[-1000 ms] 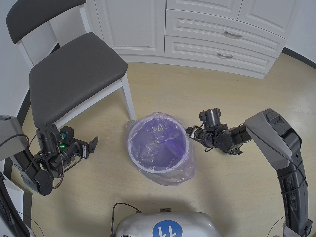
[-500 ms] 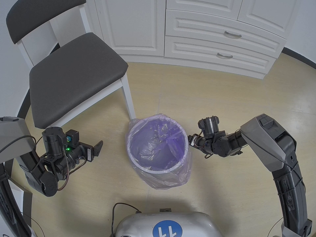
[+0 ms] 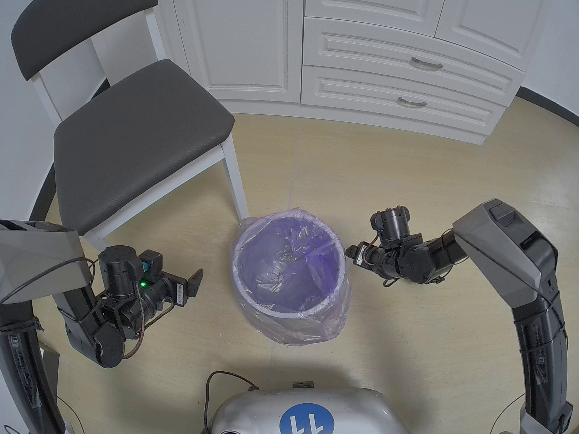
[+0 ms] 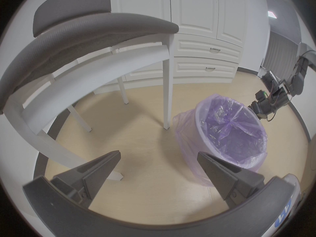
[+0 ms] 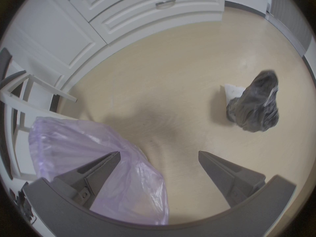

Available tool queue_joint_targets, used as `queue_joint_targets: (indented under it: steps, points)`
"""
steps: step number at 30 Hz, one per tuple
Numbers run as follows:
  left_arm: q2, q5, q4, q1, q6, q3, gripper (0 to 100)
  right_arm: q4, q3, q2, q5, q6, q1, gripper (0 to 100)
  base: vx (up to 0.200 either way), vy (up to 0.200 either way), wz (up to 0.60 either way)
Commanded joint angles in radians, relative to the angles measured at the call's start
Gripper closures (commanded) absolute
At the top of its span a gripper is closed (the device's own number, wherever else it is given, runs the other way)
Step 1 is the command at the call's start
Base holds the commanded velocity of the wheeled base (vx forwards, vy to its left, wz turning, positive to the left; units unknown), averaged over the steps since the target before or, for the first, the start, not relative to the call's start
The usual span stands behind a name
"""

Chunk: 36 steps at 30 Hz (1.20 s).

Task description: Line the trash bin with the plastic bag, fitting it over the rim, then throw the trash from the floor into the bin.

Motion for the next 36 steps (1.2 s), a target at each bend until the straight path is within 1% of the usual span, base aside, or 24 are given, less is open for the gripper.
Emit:
queue_joint_targets:
  steps: [1, 3, 6, 9, 10, 12, 14, 15, 16, 17, 18, 21, 22, 23, 24, 29, 32, 36]
  points:
    - [0.066, 0.015, -0.005, -0.03, -0.016, -0.016, 0, -0.009, 0.125, -0.159, -0.01, -0.099, 0.008, 0, 0.0, 0.0, 0.0]
    - [0.064, 0.035, -0.005, -0.032, -0.016, -0.018, 0, -0.009, 0.151, -0.195, -0.015, -0.119, 0.012, 0, 0.0, 0.0, 0.0]
    - [0.058, 0.045, -0.007, -0.03, -0.016, -0.016, 0, -0.009, 0.19, -0.251, -0.015, -0.121, 0.031, 0, 0.0, 0.0, 0.0]
    - [0.043, 0.045, -0.005, -0.025, -0.016, -0.013, 0, -0.009, 0.234, -0.34, -0.016, -0.122, 0.094, 0, 0.0, 0.0, 0.0]
    - [0.041, 0.045, -0.005, -0.022, -0.016, -0.015, 0, -0.008, 0.236, -0.363, -0.019, -0.131, 0.13, 0, 0.0, 0.0, 0.0]
    - [0.035, 0.045, -0.005, -0.021, -0.016, -0.016, 0, 0.001, 0.22, -0.386, -0.032, -0.188, 0.184, 0, 0.0, 0.0, 0.0]
    - [0.031, 0.047, -0.005, -0.019, -0.016, -0.016, 0, 0.009, 0.193, -0.393, -0.047, -0.28, 0.236, 0, 0.0, 0.0, 0.0]
    - [0.027, 0.047, -0.005, -0.019, -0.014, -0.016, 0, 0.015, 0.18, -0.393, -0.056, -0.319, 0.262, 100, 0.0, 0.0, 0.0]
    - [0.023, 0.047, -0.005, -0.019, -0.014, -0.016, 0, 0.024, 0.17, -0.392, -0.059, -0.346, 0.278, 100, 0.0, 0.0, 0.0]
    - [0.021, 0.047, -0.005, -0.019, -0.014, -0.016, 0, 0.032, 0.162, -0.39, -0.061, -0.355, 0.285, 100, 0.0, 0.0, 0.0]
    - [0.012, 0.047, -0.005, -0.015, -0.014, -0.015, 0, 0.076, 0.128, -0.38, -0.061, -0.377, 0.302, 100, 0.0, 0.0, 0.0]
    - [-0.012, 0.045, -0.005, -0.007, -0.014, -0.007, 0, 0.23, 0.053, -0.335, -0.062, -0.378, 0.331, 100, 0.0, 0.0, 0.0]
    - [-0.014, 0.045, -0.005, -0.007, -0.014, -0.007, 0, 0.238, 0.05, -0.333, -0.062, -0.378, 0.331, 100, 0.0, 0.0, 0.0]
    - [-0.022, 0.045, -0.005, -0.004, -0.014, -0.006, 0, 0.308, 0.016, -0.303, -0.062, -0.38, 0.331, 100, 0.0, 0.0, 0.0]
    - [-0.023, 0.045, -0.005, -0.004, -0.014, -0.006, 0, 0.331, 0.001, -0.284, -0.062, -0.381, 0.333, 100, 0.0, 0.0, 0.0]
    - [-0.026, 0.045, -0.005, -0.004, -0.014, -0.007, 0, 0.343, -0.063, -0.175, -0.065, -0.384, 0.328, 100, 0.0, 0.0, 0.0]
    - [-0.023, 0.045, -0.005, -0.001, -0.014, -0.013, 0, 0.345, -0.149, -0.091, -0.065, -0.388, 0.319, 100, 0.0, 0.0, 0.0]
    - [-0.022, 0.045, -0.005, 0.008, -0.014, -0.015, 0, 0.345, -0.249, -0.002, -0.067, -0.421, 0.302, 100, 0.0, 0.0, 0.0]
